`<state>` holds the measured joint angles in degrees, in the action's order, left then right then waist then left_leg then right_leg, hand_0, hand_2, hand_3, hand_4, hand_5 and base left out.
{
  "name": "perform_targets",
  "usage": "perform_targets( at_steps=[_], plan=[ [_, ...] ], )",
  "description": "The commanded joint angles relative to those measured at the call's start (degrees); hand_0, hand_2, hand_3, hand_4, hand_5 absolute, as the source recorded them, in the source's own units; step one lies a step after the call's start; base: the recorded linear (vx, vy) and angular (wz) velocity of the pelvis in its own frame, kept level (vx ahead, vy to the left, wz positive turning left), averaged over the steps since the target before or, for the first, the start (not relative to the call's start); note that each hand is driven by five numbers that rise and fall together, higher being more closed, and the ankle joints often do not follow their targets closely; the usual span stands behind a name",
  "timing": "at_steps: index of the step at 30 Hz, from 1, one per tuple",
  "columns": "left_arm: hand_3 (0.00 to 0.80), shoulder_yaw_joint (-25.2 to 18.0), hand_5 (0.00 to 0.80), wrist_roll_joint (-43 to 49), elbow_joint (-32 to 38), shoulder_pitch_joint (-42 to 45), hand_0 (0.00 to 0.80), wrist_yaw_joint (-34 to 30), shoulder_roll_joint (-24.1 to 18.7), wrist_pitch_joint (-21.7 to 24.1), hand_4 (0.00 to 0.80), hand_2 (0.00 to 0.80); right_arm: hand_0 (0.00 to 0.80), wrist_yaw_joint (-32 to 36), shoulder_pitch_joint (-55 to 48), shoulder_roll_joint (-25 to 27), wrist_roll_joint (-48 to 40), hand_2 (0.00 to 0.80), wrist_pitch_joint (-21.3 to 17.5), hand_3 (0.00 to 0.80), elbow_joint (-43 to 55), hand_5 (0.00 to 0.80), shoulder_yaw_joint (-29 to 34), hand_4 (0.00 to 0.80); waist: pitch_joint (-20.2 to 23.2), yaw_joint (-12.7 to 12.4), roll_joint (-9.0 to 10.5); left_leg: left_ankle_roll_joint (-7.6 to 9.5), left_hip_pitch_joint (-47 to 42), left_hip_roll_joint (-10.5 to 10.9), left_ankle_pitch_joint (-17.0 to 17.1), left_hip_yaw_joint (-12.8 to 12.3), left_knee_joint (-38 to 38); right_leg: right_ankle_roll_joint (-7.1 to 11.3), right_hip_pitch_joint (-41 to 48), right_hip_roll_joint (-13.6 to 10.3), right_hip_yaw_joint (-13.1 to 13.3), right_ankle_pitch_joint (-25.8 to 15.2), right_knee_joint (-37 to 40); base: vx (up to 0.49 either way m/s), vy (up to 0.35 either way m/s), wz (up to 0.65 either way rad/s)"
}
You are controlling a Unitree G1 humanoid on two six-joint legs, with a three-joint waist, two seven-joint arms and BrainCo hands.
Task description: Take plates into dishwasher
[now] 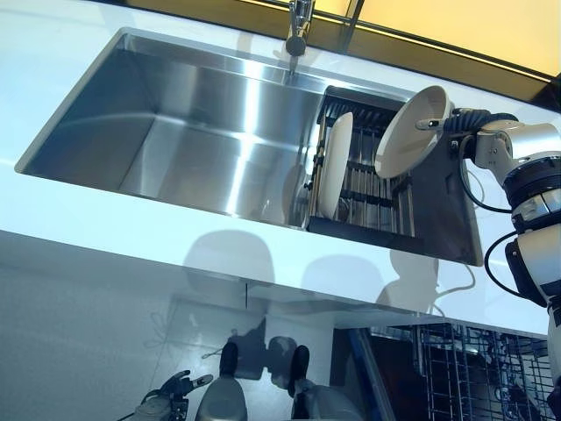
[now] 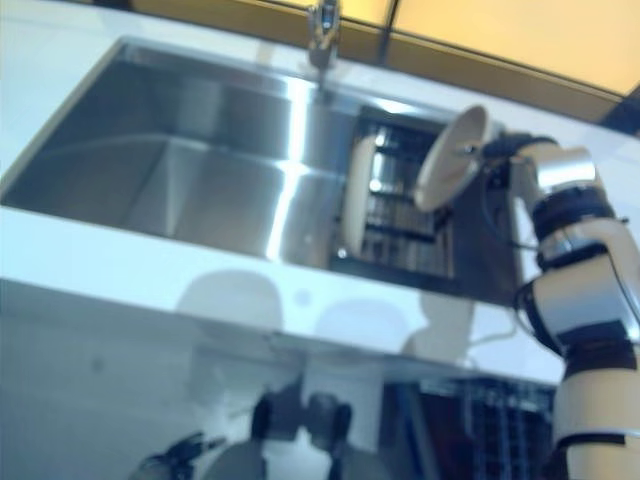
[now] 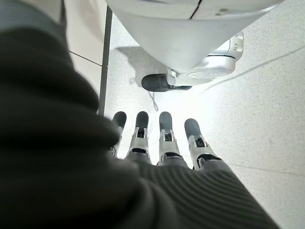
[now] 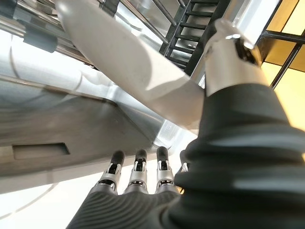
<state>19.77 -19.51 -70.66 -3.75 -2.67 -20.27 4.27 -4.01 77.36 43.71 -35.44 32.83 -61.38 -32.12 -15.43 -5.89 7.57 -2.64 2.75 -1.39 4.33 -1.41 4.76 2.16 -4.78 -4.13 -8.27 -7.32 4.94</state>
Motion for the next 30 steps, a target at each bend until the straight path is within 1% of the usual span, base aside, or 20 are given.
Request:
perform_targets(
  at_steps=[1, 3, 18, 24, 25, 26, 27, 30],
  plan=[
    [0.000, 2.5, 0.000, -2.0, -0.5, -1.9, 0.000, 0.3, -0.8, 0.8, 0.000, 0.000, 0.000, -1.2, 8.8, 2.5, 1.4, 0.000, -1.3, 0.000, -1.1, 0.000, -4.0, 0.000, -0.7, -1.7, 1.59, 0.57, 0.5, 0.8, -1.5, 3.3, 0.2, 4.54, 1.2, -2.8, -0.5, -1.1, -0.5, 0.000, 0.000, 0.00],
    [0.000, 2.4, 0.000, -2.4, -0.5, -2.0, 0.000, 0.2, -0.8, 1.1, 0.000, 0.000, 0.000, -1.0, 9.1, 2.3, 1.3, 0.000, -0.8, 0.000, -1.3, 0.000, -4.2, 0.000, -1.0, -1.8, 1.57, 0.60, 0.7, 0.8, -1.4, 3.3, 0.2, 4.54, 1.1, -2.8, -0.6, -1.2, -0.5, 0.000, 0.000, 0.00],
    [0.000, 2.4, 0.000, -6.0, 0.6, -1.9, 0.000, 0.1, -0.3, 2.5, 0.000, 0.000, 0.000, -1.8, 8.6, 1.3, 1.4, 0.000, -1.0, 0.000, -1.4, 0.000, -4.3, 0.000, -2.5, -2.4, 1.19, 0.53, 2.0, 0.9, -0.9, 3.8, 0.2, 4.39, 0.3, -2.7, -1.1, -1.3, -0.4, -0.001, 0.002, 0.00],
    [0.000, 2.4, 0.000, -6.9, 1.7, -1.7, 0.000, 0.5, 0.0, 2.8, 0.000, 0.000, 0.000, -2.0, 8.1, 1.6, 1.5, 0.000, -0.1, 0.000, -0.8, 0.000, -4.1, 0.000, -3.0, -2.7, 0.97, 0.51, 2.4, 1.0, -0.7, 4.1, 0.2, 4.36, 0.1, -2.8, -1.3, -1.3, -0.4, -0.003, 0.006, 0.00],
    [0.000, 2.5, 0.000, -7.2, 1.9, -1.7, 0.000, 0.7, 0.0, 2.8, 0.000, 0.000, 0.100, -1.9, 8.0, 1.5, 1.5, 0.100, 0.2, 0.100, -0.8, 0.100, -4.0, 0.100, -3.1, -2.7, 0.94, 0.52, 2.6, 1.0, -0.6, 4.1, 0.2, 4.36, 0.1, -2.9, -1.4, -1.3, -0.4, 0.000, 0.000, 0.00],
    [0.000, 2.4, 0.000, -7.3, 2.0, -1.7, 0.000, 0.8, 0.0, 2.9, 0.000, 0.000, 0.508, -2.0, 7.9, 1.6, 1.6, 0.508, 0.3, 0.508, -0.8, 0.508, -4.0, 0.508, -3.2, -2.8, 0.90, 0.52, 2.6, 1.0, -0.6, 4.2, 0.2, 4.37, 0.1, -2.9, -1.4, -1.3, -0.4, 0.000, 0.000, 0.00],
    [0.000, 2.4, 0.000, -7.4, 2.1, -1.6, 0.000, 0.7, 0.0, 3.0, 0.000, 0.000, 0.800, -2.4, 7.8, 1.6, 1.7, 0.800, 0.2, 0.800, -0.8, 0.800, -4.0, 0.800, -3.3, -2.8, 0.89, 0.52, 2.6, 1.0, -0.5, 4.2, 0.2, 4.37, 0.1, -2.9, -1.5, -1.3, -0.4, 0.000, 0.000, 0.00],
    [0.000, 2.6, 0.000, -7.8, 2.6, -1.4, 0.000, 0.7, -0.2, 3.4, 0.000, 0.000, 0.800, -3.0, 8.0, 1.8, 2.0, 0.800, 0.0, 0.800, -0.9, 0.800, -4.2, 0.800, -3.6, -3.0, 0.73, 0.51, 3.0, 1.0, -0.4, 4.3, 0.2, 4.42, -0.2, -3.0, -1.6, -1.3, -0.4, 0.000, 0.000, 0.00]
  ],
)
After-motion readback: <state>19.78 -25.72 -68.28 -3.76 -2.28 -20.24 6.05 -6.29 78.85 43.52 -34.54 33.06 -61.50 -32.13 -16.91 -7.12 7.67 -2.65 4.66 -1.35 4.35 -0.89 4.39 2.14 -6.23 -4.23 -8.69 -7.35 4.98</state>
